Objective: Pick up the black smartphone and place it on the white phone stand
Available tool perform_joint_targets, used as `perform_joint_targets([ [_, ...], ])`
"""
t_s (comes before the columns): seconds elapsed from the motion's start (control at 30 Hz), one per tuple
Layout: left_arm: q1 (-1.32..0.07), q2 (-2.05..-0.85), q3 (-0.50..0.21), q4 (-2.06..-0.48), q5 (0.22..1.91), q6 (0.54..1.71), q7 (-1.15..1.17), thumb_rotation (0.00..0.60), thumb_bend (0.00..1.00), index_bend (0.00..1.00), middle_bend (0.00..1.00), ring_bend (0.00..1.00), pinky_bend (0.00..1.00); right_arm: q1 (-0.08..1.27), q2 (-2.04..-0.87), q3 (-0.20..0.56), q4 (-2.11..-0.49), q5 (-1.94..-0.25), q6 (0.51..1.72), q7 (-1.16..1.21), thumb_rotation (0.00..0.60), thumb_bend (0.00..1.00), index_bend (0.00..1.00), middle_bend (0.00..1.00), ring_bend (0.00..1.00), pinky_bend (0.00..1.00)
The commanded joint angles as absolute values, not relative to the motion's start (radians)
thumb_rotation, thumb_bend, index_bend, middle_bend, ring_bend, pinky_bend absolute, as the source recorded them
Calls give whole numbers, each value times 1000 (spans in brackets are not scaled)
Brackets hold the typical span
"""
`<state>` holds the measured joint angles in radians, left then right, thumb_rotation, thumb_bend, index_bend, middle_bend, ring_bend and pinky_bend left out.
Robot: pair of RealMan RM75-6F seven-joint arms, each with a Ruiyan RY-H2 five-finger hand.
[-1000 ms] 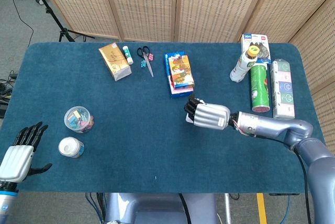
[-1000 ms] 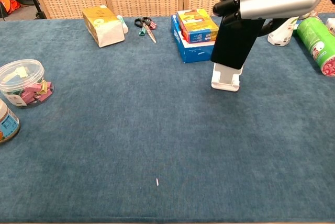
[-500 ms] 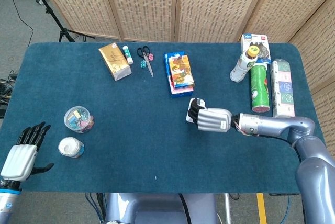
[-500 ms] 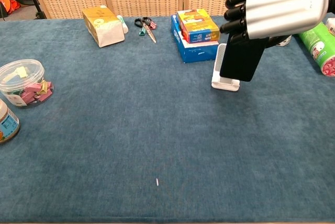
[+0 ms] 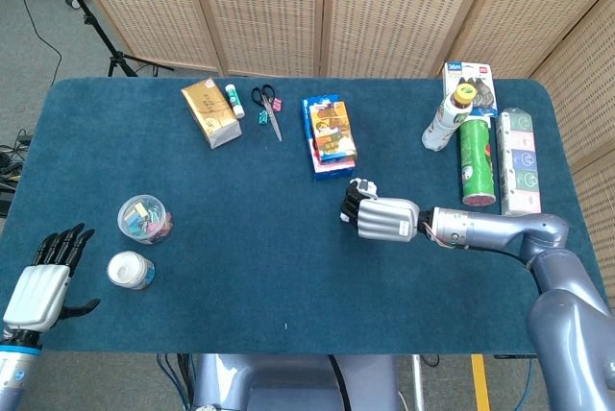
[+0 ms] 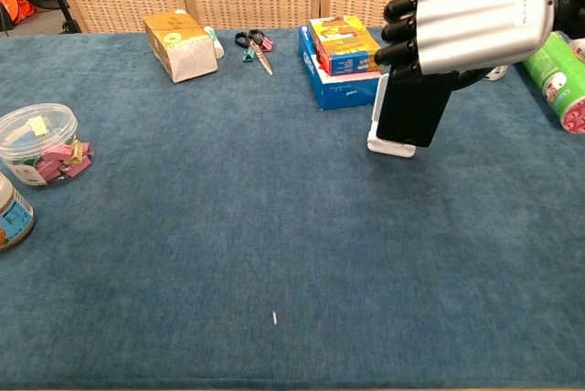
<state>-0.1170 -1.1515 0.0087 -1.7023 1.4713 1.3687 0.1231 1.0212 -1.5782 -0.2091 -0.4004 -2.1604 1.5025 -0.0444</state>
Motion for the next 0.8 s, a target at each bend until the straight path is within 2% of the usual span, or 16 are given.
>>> perform_joint_targets([
  [0.03,-117,-1151,9,-1703,1471,1368,123,600,0,0,0,0,0,1026,-1584,-213,-398,-2153,1500,-42,600,440,553,582,454,390],
  [0.53,-117,-1150,13,-1703,1473,1371,122,600,0,0,0,0,0,1038,-1590,-230,-397,-2113,1489,-38,600,440,554,578,454,390],
  [0.8,-119,-1151,13,-1702,1472,1368,128,600,0,0,0,0,0,1034,-1601,-235,-393,-2092,1488,-41,600,363,554,545,454,390],
])
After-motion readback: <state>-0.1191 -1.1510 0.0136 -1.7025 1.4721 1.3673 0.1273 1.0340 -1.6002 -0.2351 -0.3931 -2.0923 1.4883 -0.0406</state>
